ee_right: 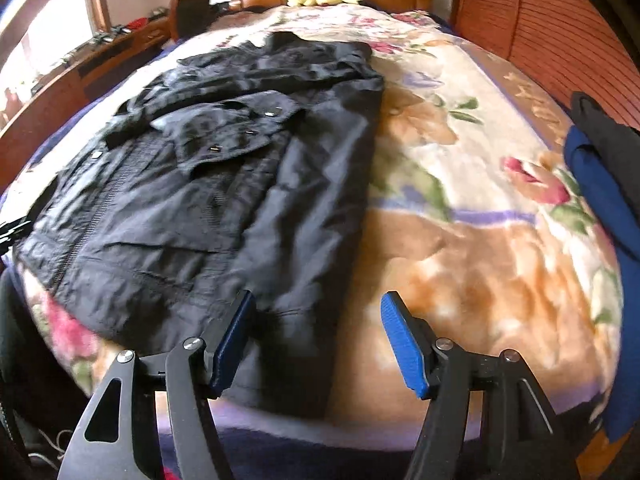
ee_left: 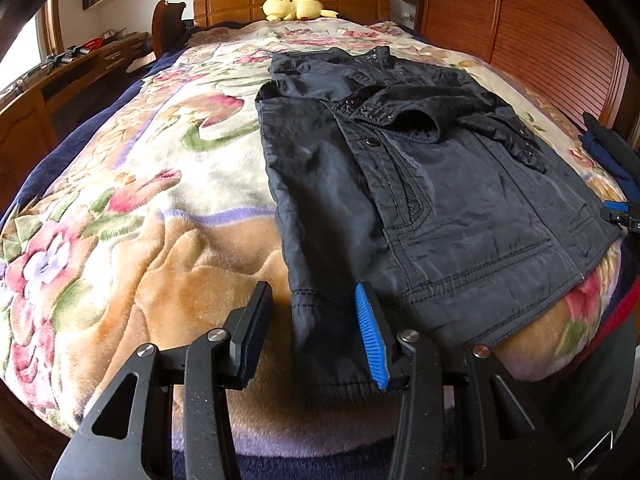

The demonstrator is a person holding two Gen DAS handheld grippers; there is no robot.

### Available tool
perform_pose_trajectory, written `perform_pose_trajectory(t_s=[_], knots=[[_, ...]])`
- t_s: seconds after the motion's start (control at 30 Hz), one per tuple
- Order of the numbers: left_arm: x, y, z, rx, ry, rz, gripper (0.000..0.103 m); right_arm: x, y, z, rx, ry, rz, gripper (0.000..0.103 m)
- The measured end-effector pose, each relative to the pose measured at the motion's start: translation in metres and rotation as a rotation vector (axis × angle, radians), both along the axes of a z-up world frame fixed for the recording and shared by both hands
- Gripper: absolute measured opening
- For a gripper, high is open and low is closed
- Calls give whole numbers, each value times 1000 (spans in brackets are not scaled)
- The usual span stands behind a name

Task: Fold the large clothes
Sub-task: 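Grasp the jacket hem with the left gripper while the right gripper grasps it too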

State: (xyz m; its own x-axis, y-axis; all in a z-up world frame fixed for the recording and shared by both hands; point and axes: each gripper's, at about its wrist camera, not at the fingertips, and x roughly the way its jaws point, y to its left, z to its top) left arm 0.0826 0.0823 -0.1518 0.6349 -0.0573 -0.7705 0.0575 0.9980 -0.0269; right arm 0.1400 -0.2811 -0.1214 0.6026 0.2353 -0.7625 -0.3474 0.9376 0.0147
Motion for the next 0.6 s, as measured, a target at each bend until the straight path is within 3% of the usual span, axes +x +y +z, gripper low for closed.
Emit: perform_pose_trajectory(t_s=[0.33,0.57,0.6], knots=[[-9,-1,0,-21,14,-15,44,-8,-7,-16,46,2,10,65],[-12,-2,0,-20,-4,-17,44,-11,-5,-16,57,7,33,51],[-13,-2,-1,-27,-6,-21,37,-12,-5,-16,59,8,37,47]])
